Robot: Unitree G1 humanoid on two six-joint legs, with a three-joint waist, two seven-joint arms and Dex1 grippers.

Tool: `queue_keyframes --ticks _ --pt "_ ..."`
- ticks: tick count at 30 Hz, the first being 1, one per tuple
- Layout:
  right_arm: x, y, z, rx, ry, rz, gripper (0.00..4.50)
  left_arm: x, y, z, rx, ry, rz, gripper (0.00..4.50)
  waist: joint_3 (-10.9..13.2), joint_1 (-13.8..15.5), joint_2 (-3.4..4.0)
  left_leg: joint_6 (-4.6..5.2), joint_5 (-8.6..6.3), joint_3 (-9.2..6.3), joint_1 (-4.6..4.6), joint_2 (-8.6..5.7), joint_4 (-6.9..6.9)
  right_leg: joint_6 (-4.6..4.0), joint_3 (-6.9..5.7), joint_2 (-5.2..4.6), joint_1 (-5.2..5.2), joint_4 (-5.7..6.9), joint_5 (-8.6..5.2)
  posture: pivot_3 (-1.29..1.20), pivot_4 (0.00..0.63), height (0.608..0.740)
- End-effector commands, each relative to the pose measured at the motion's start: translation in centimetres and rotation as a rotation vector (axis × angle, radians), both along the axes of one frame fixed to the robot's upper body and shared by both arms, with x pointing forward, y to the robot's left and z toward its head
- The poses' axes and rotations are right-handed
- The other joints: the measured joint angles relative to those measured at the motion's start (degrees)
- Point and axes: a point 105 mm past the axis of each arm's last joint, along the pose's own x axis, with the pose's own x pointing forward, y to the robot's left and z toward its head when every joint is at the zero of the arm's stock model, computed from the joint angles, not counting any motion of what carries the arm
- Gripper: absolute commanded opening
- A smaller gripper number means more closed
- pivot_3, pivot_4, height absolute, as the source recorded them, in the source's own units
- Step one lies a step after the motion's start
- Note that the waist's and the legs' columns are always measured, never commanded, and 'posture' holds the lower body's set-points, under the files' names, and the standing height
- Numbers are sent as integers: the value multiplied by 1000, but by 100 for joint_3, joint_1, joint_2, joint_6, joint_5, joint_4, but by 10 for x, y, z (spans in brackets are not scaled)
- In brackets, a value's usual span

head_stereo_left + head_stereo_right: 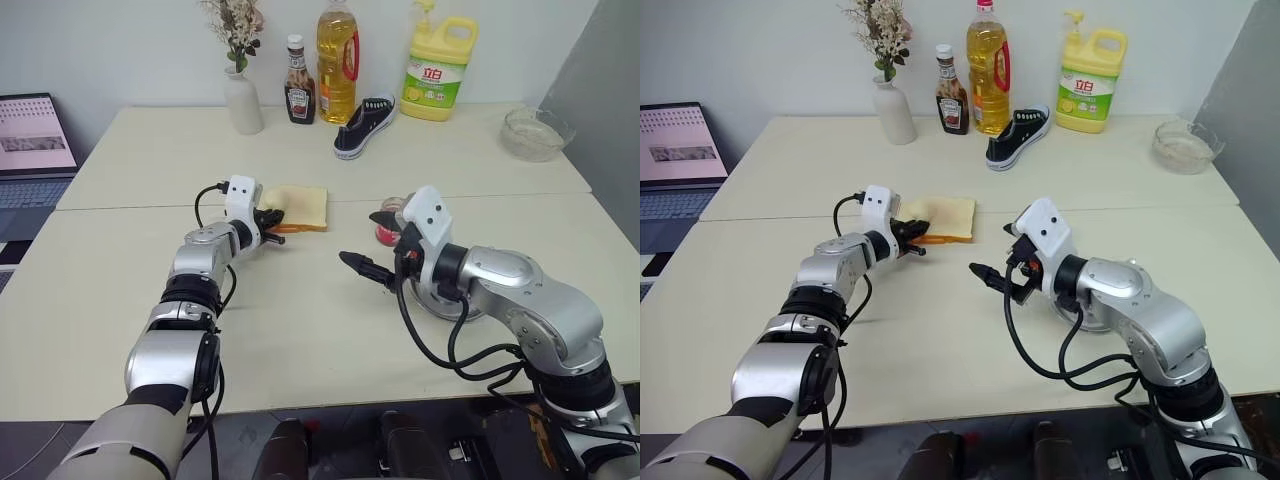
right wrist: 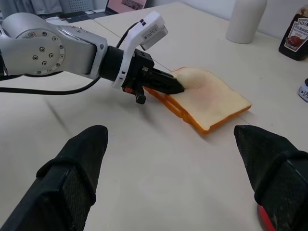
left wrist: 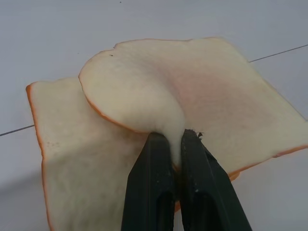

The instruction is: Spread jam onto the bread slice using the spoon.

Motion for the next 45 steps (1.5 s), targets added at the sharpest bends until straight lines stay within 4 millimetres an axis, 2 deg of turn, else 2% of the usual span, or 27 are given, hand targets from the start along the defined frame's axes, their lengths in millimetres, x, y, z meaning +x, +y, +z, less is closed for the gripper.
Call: queue_keyframes --ticks 1,3,5,9,10,12,16,18,22,24,28,34,35,36,42,45 --pt "-3 -10 14 15 -45 -4 4500 -16 -16 27 -12 -35 -194 4 0 -9 0 0 0 0 -1 0 -1 0 0 0 0 0 0 0 150 740" --pt "-7 -17 15 11 -36 0 4500 -39 -20 31 1 -5 -326 4 0 -34 1 0 0 3 -1 2 -3 0 3 0 -1 -2 0 0 150 740" --pt "-13 -25 15 6 -16 15 4500 -72 -23 34 23 44 -496 4 -1 -57 2 0 0 6 -2 20 -8 0 8 0 -4 -3 0 0 150 740" --pt "-24 -35 13 -7 32 42 4500 -126 -26 37 62 127 -741 4 0 -99 4 0 -1 0 3 29 -12 -2 4 6 -5 1 -3 0 150 740" --pt "-27 -38 10 -14 49 49 4500 -138 -24 33 105 159 -795 4 0 -100 4 1 -1 1 4 30 -11 -3 3 8 -5 -1 -3 0 150 740" --pt "-31 -41 7 -25 69 56 4500 -148 -19 20 207 190 -836 4 0 -93 6 1 -1 4 11 30 -11 -6 5 10 1 0 -5 0 150 740" --pt "-35 -41 4 -25 92 64 4500 -145 -14 -11 414 205 -867 4 0 -42 6 4 1 12 19 25 -5 7 9 13 9 -2 -22 0 150 740" --pt "-36 -41 2 -24 99 65 4500 -142 -15 -19 488 177 -896 4 0 -23 6 6 2 13 20 23 -2 5 9 14 12 -2 -20 0 150 740" --pt "-37 -42 0 -25 107 56 4500 -109 -25 -15 536 18 -801 4 -1 30 6 6 2 8 13 23 0 -4 6 14 10 -3 -14 0 150 740" --pt "-37 -45 0 -27 108 46 4500 -99 -25 -15 562 -8 -778 4 -1 38 5 6 2 7 7 21 6 -2 5 13 9 -4 -12 0 150 740" --pt "-37 -47 -1 -29 109 36 4500 -98 -23 -16 571 -8 -810 4 -2 -25 6 6 2 14 12 20 0 -15 9 13 8 -3 -2 0 150 740" --pt "-37 -51 0 -28 107 16 4500 -109 -14 -23 596 40 -888 4 -2 -30 7 7 1 10 15 26 -2 -16 8 27 6 0 -2 0 150 740" --pt "-38 -52 0 -28 107 11 4500 -111 -13 -23 600 48 -901 545 -2 -30 7 7 1 11 15 26 -2 -16 8 27 6 0 -2 0 150 740" --pt "-38 -53 0 -28 107 6 4500 -112 -12 -23 605 53 -906 714 -2 -30 7 7 1 11 14 26 -2 -16 9 27 6 0 -2 0 150 740" --pt "-39 -61 -2 -25 114 -36 4500 -105 -6 -21 625 45 -875 2548 -2 -27 7 7 1 11 14 26 -2 -16 9 27 6 -1 -2 0 150 740" --pt "-42 -79 -5 -8 130 -130 4500 -101 1 -7 603 23 -823 3468 -2 -24 6 8 1 11 12 26 -2 -16 9 27 6 -1 -2 0 150 740"
